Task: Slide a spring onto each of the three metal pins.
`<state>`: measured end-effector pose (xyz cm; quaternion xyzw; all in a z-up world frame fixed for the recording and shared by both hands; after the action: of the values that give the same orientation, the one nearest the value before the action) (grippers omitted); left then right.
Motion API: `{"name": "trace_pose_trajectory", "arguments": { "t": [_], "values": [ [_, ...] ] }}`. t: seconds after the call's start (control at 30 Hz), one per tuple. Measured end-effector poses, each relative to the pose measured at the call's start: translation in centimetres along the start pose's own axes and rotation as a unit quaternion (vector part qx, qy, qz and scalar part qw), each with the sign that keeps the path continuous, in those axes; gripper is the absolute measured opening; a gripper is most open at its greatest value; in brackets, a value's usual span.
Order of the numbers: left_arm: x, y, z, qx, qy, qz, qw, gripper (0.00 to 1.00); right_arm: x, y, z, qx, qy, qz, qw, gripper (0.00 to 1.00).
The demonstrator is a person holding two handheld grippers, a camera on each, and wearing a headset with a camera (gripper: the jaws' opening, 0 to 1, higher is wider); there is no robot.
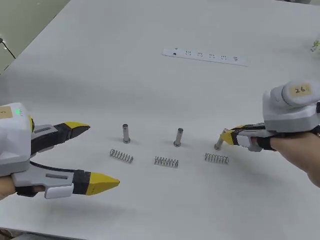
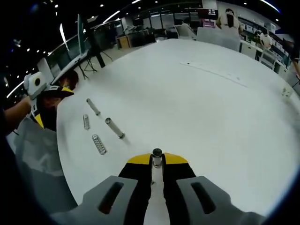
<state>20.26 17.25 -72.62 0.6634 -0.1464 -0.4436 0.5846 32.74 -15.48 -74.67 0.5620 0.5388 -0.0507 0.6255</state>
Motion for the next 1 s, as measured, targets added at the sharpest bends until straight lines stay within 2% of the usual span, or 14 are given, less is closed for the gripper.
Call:
{"name": "trace_pose_trajectory", "arguments": {
  "t": [0.3, 0.67, 1.0],
  "values": [
    [-0.04, -0.18, 0.11, 0.0, 0.0, -0.002, 1.0, 0.86, -0.22, -0.27, -0.74, -0.052, -0.012, -0.007, 0.9985, 0.06],
    [0.04, -0.03, 0.19, -0.001, -0.002, 0.0, 1.0, 0.85, -0.44, -0.44, -0.81, -0.073, -0.018, -0.014, 0.9971, 0.06],
    [-0.02, 0.03, 0.36, 0.0, -0.005, 0.0, 1.0, 0.84, -0.56, -0.65, -0.83, -0.078, -0.021, -0.016, 0.9966, 0.06]
  ]
}}
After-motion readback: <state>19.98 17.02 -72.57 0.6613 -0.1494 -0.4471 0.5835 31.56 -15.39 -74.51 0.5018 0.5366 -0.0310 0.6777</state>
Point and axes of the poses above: the centre of the closed fingertips' face, and the gripper's own axes: x roughly forward along the fingers, z roughly to its right, y roughly out of its top, the point moved 9 cm from there along -x, roughly backward along the fingers, and after that the axes turned 6 degrees about x, right-handed, at the moved point
